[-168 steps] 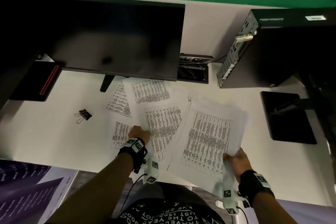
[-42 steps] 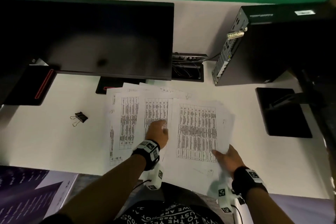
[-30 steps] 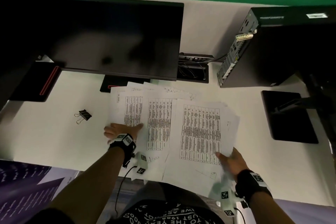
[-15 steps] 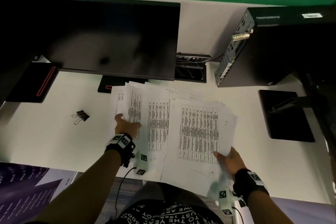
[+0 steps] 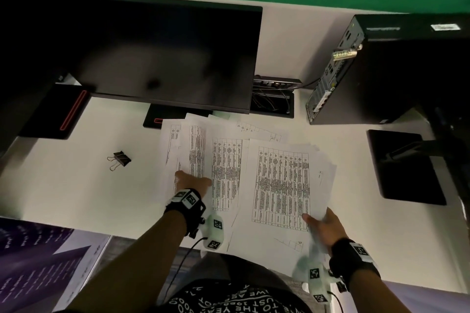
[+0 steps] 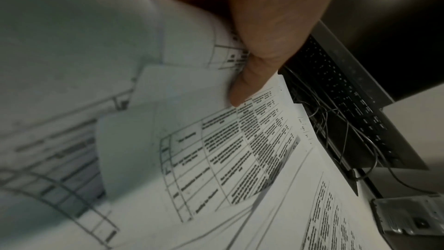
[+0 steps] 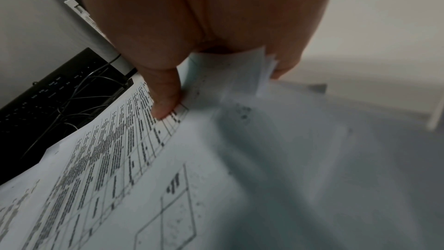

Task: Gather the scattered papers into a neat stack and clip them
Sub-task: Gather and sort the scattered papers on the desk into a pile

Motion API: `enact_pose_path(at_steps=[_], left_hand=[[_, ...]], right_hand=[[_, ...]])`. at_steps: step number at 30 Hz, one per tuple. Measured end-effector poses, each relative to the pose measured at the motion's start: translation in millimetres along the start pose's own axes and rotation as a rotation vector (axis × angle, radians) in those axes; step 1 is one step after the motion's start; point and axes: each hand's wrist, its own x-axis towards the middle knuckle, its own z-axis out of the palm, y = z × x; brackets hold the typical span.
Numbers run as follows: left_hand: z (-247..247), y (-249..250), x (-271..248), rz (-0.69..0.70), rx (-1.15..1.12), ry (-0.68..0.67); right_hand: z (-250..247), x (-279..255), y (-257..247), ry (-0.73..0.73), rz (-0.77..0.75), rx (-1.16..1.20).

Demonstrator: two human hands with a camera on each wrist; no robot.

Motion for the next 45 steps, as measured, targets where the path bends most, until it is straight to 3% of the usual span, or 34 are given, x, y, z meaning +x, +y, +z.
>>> enact_pose_path(at_steps=[4, 7, 11, 16, 26, 33, 36, 38, 42, 45], left_hand=[[11, 3, -10, 0.005, 0.328, 0.082], [26, 2, -21, 0.063, 0.393, 0.148], [38, -1, -21, 0.129, 0.269, 0.146], [24, 0, -19, 0.129, -0.087, 0.062], [-61, -15, 10, 0.159, -0.118, 0.259], [-84, -30, 49, 0.110, -0.138, 0.128], [-92, -32, 49, 0.135, -0.006, 0.173], [-95, -32, 52, 0.145, 0.045, 0.125], [-95, -35, 69, 0.207, -0.070, -0.082], [-86, -26, 71, 0.209, -0.120, -0.081]], right_hand=[[0, 2, 2, -0.009, 0.021, 0.030], [1, 3, 3, 0.000, 0.017, 0.026], [0, 1, 4, 0.001, 0.008, 0.025], [-1, -3, 1, -0.010, -0.015, 0.002], [-2, -1, 1, -0.019, -0.010, 0.019], [-3, 2, 3, -0.033, -0.021, 0.026], [-2, 2, 3, -0.038, -0.022, 0.010], [-2, 2, 4, -0.038, -0.021, 0.009], [-2, 2, 3, -0.031, -0.021, -0.014], [-1, 2, 2, -0.012, -0.039, -0.031]])
